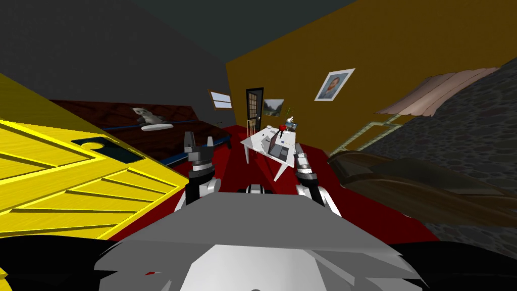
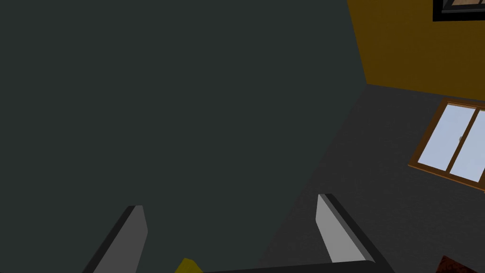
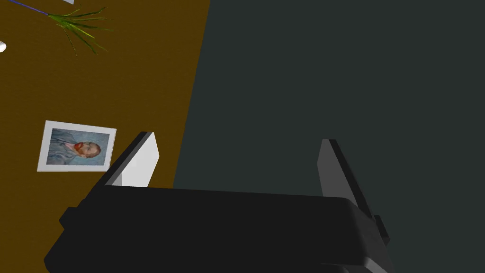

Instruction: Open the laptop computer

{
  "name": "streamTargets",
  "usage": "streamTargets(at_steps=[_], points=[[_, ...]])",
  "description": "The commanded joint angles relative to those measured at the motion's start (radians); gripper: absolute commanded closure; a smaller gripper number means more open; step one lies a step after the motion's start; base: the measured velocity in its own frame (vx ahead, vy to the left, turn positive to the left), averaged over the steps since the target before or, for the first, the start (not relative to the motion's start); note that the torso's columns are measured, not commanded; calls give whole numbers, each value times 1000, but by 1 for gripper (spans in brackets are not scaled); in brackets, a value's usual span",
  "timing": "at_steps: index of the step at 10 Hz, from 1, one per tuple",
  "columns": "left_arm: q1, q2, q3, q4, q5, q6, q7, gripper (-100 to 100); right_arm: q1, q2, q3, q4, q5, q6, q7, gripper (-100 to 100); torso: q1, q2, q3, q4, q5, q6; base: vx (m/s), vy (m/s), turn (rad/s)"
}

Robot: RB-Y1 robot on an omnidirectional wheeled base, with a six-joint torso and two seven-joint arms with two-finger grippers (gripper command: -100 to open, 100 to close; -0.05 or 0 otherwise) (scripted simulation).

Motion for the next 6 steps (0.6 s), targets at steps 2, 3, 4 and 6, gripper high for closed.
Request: streamTargets(at_steps=[2,3,4,6], points=[[0,0,0,0,0,0,0,0,-15,-32,-35,59,80,42,77,-100,1,0,0,0,0,0,110,150,-82],[0,0,0,0,0,0,0,0,-19,-38,-46,76,103,55,99,-100,1,0,0,0,0,0,121,166,-78],[0,0,0,0,0,0,0,0,-24,-43,-58,93,127,68,122,-100,1,0,0,0,0,0,132,160,-79],[0,0,0,0,0,0,0,0,-34,-55,-81,130,176,96,168,-100,1,-1,-1,0,0,0,137,182,-97]])
